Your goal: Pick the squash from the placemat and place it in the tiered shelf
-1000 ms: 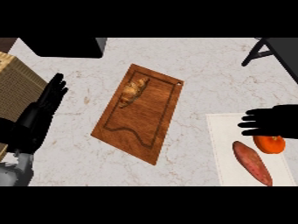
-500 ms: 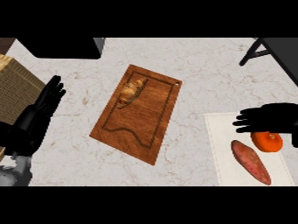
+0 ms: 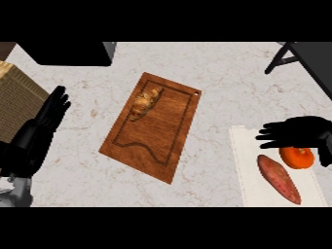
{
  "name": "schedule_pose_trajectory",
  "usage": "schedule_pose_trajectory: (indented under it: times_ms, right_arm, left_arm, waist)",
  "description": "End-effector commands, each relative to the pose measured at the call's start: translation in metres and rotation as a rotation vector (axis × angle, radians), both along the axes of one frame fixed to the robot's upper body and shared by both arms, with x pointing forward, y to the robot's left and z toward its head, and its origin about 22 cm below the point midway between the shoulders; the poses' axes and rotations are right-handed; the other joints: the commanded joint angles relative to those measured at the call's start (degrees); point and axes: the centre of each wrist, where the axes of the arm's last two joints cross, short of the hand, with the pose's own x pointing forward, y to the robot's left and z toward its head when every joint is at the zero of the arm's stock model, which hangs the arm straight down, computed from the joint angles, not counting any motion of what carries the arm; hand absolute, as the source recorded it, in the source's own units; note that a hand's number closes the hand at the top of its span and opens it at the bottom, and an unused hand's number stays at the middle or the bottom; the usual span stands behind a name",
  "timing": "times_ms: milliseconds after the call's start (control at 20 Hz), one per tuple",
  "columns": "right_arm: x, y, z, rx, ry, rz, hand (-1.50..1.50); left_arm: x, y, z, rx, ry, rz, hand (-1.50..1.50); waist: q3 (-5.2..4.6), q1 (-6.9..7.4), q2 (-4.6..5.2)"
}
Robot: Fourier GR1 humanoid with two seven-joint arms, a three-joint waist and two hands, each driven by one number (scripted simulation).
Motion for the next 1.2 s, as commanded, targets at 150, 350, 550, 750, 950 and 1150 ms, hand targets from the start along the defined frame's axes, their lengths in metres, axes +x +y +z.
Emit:
schedule_pose_trajectory:
  times_ms: [150, 350, 550, 750, 950, 1150]
  right_arm:
    - [-0.009, 0.007, -0.038, 0.075, -0.006, 0.075, 1.5]
    - [0.0, 0.0, -0.019, 0.24, -0.079, 0.088, 1.5]
    - [0.007, 0.004, -0.012, 0.285, -0.104, 0.103, 1.5]
    - [0.009, -0.005, 0.0, 0.42, -0.143, 0.114, 1.5]
    - [0.018, -0.008, -0.006, 0.393, -0.269, -0.783, 1.5]
    - [0.016, -0.033, 0.005, 0.353, -0.368, -1.115, 1.5]
  left_arm:
    - [0.002, 0.009, 0.011, 0.003, -0.001, 0.005, 0.0]
    - [0.003, 0.0, 0.008, -0.012, -0.013, -0.005, 0.0]
    - [-0.003, 0.022, -0.004, -0.019, 0.002, -0.005, 0.0]
    - [0.012, 0.01, 0.006, -0.002, -0.013, 0.008, 0.0]
    - [0.008, 0.008, 0.002, -0.004, -0.005, -0.004, 0.0]
    - [0.008, 0.013, 0.002, 0.008, -0.007, 0.024, 0.0]
  waist:
    - [0.57, 0.54, 0.61]
    - [0.61, 0.42, 0.68]
    - [0.53, 0.74, 0.61]
    - [0.59, -0.03, 0.63]
    - [0.49, -0.4, 0.87]
    - [-0.04, -3.01, 0.56]
